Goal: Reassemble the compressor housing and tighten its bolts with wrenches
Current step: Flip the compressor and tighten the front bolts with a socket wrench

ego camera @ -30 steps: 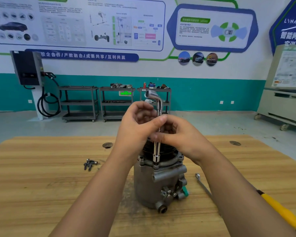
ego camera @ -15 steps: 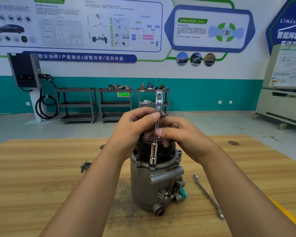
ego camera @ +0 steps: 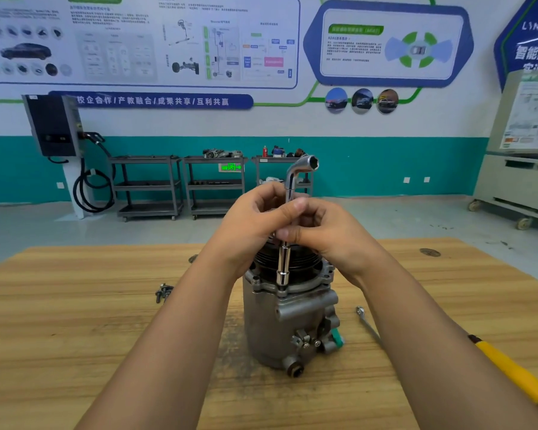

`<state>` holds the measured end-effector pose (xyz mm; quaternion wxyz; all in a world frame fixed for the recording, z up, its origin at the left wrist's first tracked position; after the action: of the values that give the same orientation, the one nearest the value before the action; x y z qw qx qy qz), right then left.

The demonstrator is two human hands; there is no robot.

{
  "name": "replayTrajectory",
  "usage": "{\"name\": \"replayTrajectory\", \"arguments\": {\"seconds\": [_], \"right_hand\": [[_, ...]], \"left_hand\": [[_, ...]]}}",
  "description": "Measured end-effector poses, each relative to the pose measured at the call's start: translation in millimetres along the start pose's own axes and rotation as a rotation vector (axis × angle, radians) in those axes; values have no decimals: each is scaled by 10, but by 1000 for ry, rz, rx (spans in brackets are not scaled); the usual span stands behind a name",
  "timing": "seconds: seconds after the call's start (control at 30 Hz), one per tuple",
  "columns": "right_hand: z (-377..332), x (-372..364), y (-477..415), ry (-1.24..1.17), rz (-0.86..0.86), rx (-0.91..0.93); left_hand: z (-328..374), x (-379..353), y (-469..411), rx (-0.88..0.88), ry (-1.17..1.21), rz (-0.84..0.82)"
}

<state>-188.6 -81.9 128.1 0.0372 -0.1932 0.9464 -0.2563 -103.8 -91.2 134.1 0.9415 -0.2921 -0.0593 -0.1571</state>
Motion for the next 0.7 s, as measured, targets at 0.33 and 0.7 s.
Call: {"name": "replayTrajectory", "arguments": {"seconds": [0.33, 0.7], "right_hand": [[-21, 10, 38, 9, -36, -29], [0, -6, 35, -1, -25, -17]], "left_hand": [[-12, -17, -5, 48, 144, -126], [13, 16, -4, 22, 76, -58]]}}
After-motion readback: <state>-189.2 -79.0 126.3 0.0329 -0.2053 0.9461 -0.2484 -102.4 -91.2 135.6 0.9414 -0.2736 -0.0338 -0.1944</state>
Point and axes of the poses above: each hand's wrist, its own y-axis away from the middle knuckle, its own x-axis out of the back of the hand, z = x × y, the point moved 8 cm from there along -y, towards the middle knuckle, and after that the axes turned 11 degrees about -y, right-handed, at the moved point
